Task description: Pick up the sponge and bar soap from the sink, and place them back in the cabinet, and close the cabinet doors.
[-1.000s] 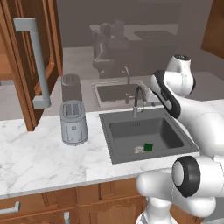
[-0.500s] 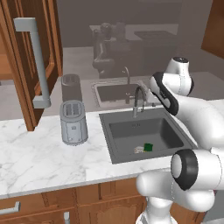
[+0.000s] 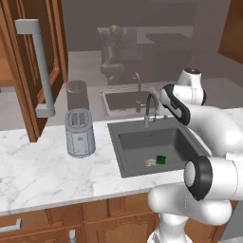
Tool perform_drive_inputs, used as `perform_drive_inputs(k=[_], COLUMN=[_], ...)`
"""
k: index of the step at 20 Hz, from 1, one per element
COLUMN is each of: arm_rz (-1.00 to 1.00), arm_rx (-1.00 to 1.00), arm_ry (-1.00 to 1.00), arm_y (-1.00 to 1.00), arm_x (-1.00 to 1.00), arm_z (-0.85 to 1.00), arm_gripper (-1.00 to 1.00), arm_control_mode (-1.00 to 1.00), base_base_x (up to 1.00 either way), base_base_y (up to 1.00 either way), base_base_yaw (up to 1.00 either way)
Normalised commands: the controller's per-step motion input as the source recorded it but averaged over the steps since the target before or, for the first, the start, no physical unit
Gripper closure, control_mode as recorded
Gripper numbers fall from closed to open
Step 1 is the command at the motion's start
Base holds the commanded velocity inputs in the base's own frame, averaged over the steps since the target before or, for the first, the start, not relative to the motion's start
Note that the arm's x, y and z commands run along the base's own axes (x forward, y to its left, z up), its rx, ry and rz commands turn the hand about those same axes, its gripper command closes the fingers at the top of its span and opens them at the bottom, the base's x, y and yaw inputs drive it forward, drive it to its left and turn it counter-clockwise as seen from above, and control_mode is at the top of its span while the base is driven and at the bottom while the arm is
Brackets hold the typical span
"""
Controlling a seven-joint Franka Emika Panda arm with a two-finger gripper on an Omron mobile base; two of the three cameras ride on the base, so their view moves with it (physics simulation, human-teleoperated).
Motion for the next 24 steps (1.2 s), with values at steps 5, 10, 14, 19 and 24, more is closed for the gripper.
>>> perform_drive_inputs(k=[5, 10, 14, 19, 24], arm_rz=[-0.01, 0.0, 0.0, 0.0, 0.0], arm_rx=[0.0, 0.0, 0.0, 0.0, 0.0], arm_ry=[0.0, 0.02, 0.05, 0.0, 0.0], arm_y=[-0.01, -0.06, -0.06, -0.08, -0.08], arm_x=[0.12, 0.11, 0.04, 0.03, 0.06], arm_z=[-0.27, -0.19, -0.19, -0.32, -0.29], arm_gripper=[-1.0, -1.0, -1.0, -1.0, -1.0], arm_control_mode=[-1.0, -1.0, -1.0, -1.0, -1.0], base_base_x=[0.0, 0.0, 0.0, 0.0, 0.0], base_base_y=[0.0, 0.0, 0.0, 0.0, 0.0], base_base_yaw=[0.0, 0.0, 0.0, 0.0, 0.0])
